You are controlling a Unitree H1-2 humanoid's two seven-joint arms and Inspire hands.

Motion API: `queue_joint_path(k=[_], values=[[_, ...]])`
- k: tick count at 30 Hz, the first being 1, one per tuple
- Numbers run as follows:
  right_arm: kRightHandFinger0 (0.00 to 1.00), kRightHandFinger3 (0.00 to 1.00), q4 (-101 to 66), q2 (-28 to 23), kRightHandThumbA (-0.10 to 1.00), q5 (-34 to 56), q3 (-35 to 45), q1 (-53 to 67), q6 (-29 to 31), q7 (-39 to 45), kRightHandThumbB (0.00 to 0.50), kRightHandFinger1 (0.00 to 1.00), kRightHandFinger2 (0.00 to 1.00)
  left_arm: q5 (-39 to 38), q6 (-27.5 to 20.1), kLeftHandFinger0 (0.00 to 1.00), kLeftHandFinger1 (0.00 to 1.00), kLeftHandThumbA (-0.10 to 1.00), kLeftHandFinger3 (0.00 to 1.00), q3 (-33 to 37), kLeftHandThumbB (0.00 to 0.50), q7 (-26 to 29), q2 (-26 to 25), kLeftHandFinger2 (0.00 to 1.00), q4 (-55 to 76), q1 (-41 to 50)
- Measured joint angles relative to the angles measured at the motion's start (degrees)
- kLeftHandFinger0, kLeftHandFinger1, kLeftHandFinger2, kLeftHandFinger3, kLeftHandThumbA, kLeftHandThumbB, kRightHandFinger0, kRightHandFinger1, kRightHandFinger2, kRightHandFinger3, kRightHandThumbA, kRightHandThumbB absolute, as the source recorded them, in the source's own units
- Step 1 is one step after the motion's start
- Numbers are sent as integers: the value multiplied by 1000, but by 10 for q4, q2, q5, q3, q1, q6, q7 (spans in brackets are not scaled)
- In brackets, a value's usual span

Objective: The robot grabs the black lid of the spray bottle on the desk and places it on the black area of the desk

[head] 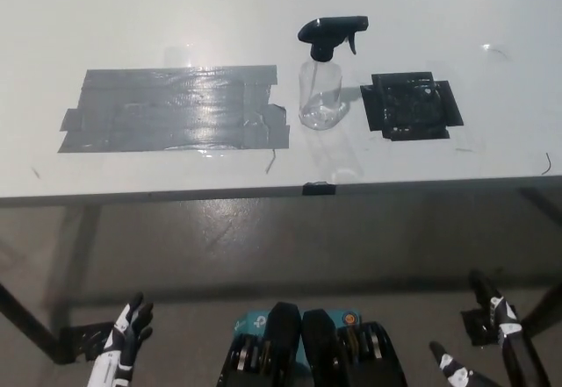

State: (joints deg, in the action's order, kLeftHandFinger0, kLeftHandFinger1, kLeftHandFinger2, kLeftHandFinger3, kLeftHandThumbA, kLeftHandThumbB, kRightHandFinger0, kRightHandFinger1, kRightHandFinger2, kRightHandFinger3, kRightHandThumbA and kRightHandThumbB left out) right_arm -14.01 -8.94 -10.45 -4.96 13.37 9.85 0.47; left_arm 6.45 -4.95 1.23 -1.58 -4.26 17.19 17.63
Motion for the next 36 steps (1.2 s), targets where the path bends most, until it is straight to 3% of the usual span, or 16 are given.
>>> queue_joint_path(k=[1, 7, 10, 14, 16, 20, 22, 27, 30, 36], values=[[1000, 1000, -5, 0, 598, -7, 2, -3, 1, -1, 287, 1000, 1000, 1, 1, 1000, 1000, 1000, 1000, 0, 161, 0, -2, 1000, 2, -1], [1000, 1000, -79, -1, 570, -77, 19, -75, -20, -2, 297, 1000, 1000, 14, 4, 1000, 1000, 1000, 1000, 10, 119, -2, -9, 1000, 2, -32], [1000, 1000, -96, -1, 645, -108, 24, -118, -34, -1, 369, 1000, 1000, 19, 3, 1000, 1000, 1000, 1000, 14, 105, -2, -9, 1000, 0, -42], [1000, 1000, -97, -5, 652, -159, 24, -178, -66, 8, 374, 1000, 1000, 23, 2, 1000, 1000, 1000, 1000, 15, 107, -2, -9, 1000, -20, -41], [1000, 1000, -96, -10, 807, -184, 24, -205, -82, 15, 383, 1000, 1000, 24, 2, 1000, 1000, 1000, 1000, 15, 113, -2, -9, 1000, -27, -38], [1000, 1000, -71, -17, 811, -230, 19, -285, -114, 26, 383, 1000, 1000, 27, 2, 1000, 1000, 1000, 1000, 16, 114, -2, -10, 1000, -35, -38], [1000, 1000, -64, -21, 871, -256, 15, -320, -128, 30, 366, 1000, 1000, 28, 2, 1000, 1000, 1000, 1000, 16, 127, -2, -10, 1000, -35, -38], [1000, 1000, 19, -22, 848, -311, -10, -426, -160, 38, 367, 1000, 1000, 32, 2, 1000, 1000, 1000, 1000, 16, 129, -3, -15, 1000, -36, -40], [1000, 1000, 57, -24, 871, -342, -24, -479, -181, 43, 406, 1000, 1000, 36, 2, 1000, 1000, 1000, 1000, 17, 137, -4, -19, 1000, -36, -40], [1000, 1000, 165, -26, 962, -414, -68, -593, -235, 52, 418, 1000, 1000, 40, 2, 1000, 1000, 1000, 1000, 22, 135, -7, -24, 1000, -36, -39]])
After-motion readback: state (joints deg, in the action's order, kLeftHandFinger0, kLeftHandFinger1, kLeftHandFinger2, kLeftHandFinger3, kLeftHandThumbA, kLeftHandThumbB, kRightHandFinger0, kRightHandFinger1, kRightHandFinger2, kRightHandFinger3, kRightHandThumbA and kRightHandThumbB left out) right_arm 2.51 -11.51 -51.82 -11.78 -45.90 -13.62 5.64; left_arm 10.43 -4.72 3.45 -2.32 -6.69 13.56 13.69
